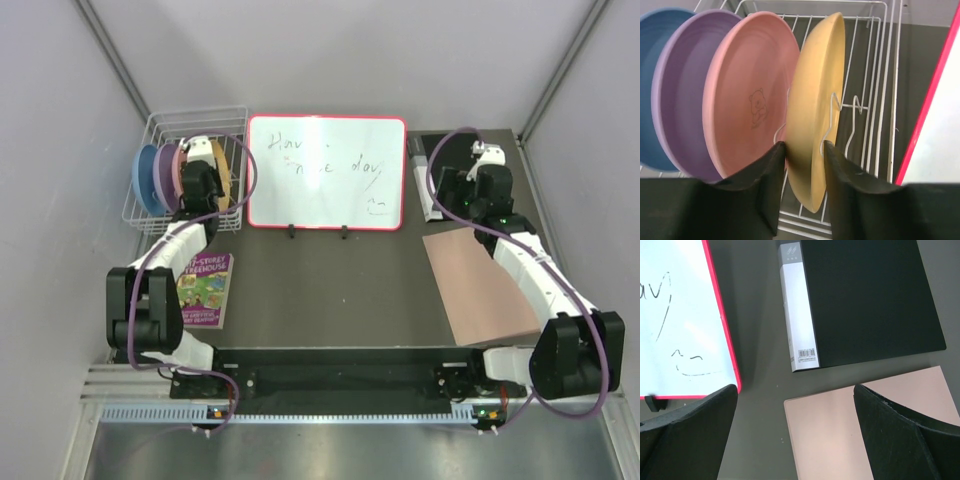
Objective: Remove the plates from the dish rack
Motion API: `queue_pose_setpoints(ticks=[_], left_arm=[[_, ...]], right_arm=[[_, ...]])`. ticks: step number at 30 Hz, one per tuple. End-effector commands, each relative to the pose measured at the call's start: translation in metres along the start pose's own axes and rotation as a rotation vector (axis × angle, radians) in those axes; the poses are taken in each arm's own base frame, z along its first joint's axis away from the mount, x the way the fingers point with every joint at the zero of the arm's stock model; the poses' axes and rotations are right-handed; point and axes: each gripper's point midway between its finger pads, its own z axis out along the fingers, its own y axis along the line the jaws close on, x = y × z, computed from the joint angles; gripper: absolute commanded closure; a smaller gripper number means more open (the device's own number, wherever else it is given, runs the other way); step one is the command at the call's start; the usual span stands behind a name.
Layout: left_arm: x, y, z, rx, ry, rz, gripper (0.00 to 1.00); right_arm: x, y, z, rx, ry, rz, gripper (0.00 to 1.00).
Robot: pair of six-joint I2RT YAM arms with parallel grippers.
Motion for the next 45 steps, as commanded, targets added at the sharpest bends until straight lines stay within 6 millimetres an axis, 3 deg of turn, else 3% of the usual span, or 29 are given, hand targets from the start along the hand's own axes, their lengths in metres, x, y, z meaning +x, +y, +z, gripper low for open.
queue_pose_setpoints(ticks=[1, 3, 4, 5, 10, 15, 17, 18, 19, 26, 35, 36, 38, 39, 43, 44, 45], left_arm=[[-0.036, 0.008, 0.005, -0.055, -0.112, -0.029, 0.71], [-0.031, 0.007, 0.006, -0.055, -0.103, -0.022, 0.83], [-0.031, 0.009, 0.006, -0.068, -0.103, -0.02, 0.96], [-0.032, 0.01, 0.005, -0.076, -0.109, -0.02, 1.0], [-0.038, 0.013, -0.004, -0.149, -0.156, 0.004, 1.0], [-0.051, 0.02, -0.014, -0.335, -0.223, 0.053, 1.0], [-0.05, 0.011, -0.016, -0.38, -0.218, 0.122, 1.0], [-0.053, 0.019, -0.022, -0.459, -0.224, 0.117, 1.0], [-0.064, 0.013, -0.029, -0.477, -0.263, 0.135, 1.0], [-0.09, 0.001, -0.048, -0.521, -0.275, 0.151, 1.0], [-0.128, -0.007, -0.077, -0.42, -0.271, 0.064, 1.0], [-0.125, -0.015, -0.078, -0.359, -0.225, 0.101, 1.0], [-0.134, -0.022, -0.09, -0.265, -0.234, -0.012, 1.0], [-0.138, -0.038, -0.092, -0.154, -0.228, -0.03, 1.0], [-0.123, -0.082, -0.115, 0.153, -0.134, -0.171, 1.0], [-0.124, -0.085, -0.124, 0.198, -0.135, -0.201, 1.0], [-0.113, -0.089, -0.127, 0.223, -0.109, -0.222, 1.0]], right_arm=[[-0.013, 0.005, 0.008, -0.006, -0.025, -0.001, 0.0], [-0.011, 0.005, 0.011, -0.003, -0.018, -0.002, 0.0], [-0.009, 0.004, 0.012, 0.001, -0.012, -0.002, 0.0], [-0.01, 0.005, 0.013, 0.0, -0.013, -0.002, 0.0], [-0.007, 0.005, 0.015, -0.001, -0.007, 0.005, 0.0], [-0.002, 0.005, 0.016, -0.002, 0.001, 0.012, 0.0], [-0.001, 0.004, 0.014, 0.0, 0.002, 0.009, 0.0], [-0.001, 0.004, 0.014, 0.003, 0.003, 0.009, 0.0], [-0.002, 0.003, 0.013, 0.003, -0.002, 0.009, 0.0], [-0.001, 0.002, 0.01, 0.009, -0.006, 0.005, 0.01], [0.001, 0.01, 0.003, -0.044, -0.008, 0.012, 0.0], [0.001, 0.013, 0.001, -0.062, -0.007, 0.015, 0.0], [0.003, 0.023, -0.005, -0.122, -0.004, 0.02, 0.0], [0.005, 0.028, -0.007, -0.151, -0.002, 0.022, 0.0], [0.005, 0.056, -0.029, -0.314, -0.005, 0.03, 0.0], [0.008, 0.067, -0.035, -0.375, 0.003, 0.036, 0.0], [0.009, 0.074, -0.04, -0.405, 0.001, 0.039, 0.0]])
